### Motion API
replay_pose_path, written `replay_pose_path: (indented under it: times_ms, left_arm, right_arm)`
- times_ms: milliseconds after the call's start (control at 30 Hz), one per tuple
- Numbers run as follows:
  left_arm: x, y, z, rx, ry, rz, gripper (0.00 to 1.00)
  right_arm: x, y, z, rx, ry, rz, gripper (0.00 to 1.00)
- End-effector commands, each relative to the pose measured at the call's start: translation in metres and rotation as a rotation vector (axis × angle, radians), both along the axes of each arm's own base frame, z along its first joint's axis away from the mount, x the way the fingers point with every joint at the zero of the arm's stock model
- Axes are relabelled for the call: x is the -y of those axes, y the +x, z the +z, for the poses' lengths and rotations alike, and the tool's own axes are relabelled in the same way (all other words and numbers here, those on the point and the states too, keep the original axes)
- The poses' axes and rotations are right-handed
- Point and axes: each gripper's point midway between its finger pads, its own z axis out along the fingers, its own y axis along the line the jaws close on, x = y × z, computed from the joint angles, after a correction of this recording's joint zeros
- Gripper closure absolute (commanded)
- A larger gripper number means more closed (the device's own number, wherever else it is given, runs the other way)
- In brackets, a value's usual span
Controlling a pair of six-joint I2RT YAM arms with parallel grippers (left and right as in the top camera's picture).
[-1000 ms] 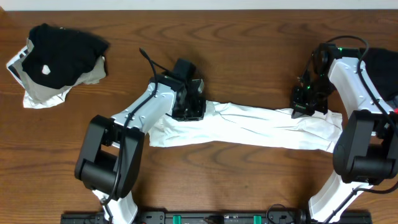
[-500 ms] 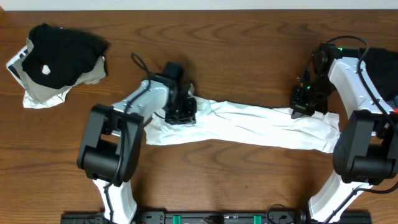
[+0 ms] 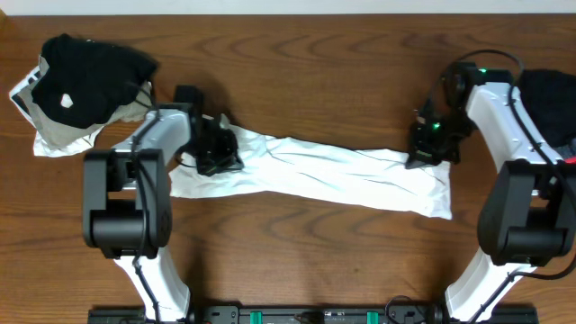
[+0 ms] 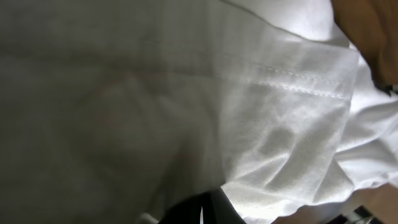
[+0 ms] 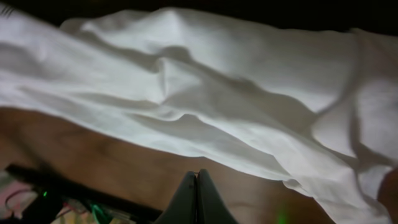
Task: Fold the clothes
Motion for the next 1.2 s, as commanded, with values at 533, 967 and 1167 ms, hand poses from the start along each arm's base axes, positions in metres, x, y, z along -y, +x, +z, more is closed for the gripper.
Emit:
replay_pose_path:
  times_ms: [533,967,1167]
  left_arm:
    - [-0.125,-0.026,-0.033,-0.156,0.173,0.265,0.94]
    - [-0.128,-0.026,-0.033,-0.156,0.173,0.274,0.94]
    - [-0.131,-0.026,-0.033,-0.153,0.173,0.285,0.94]
  right_arm:
    - [-0.096,0.025,-0.011,0.172,0.099,0.185,0.95]
    - [-0.106,0.019,-0.049,0.1,0.056,0.212,0.96]
    - [-0.077,0.016,-0.064,0.051,-0.065,0.204,0.96]
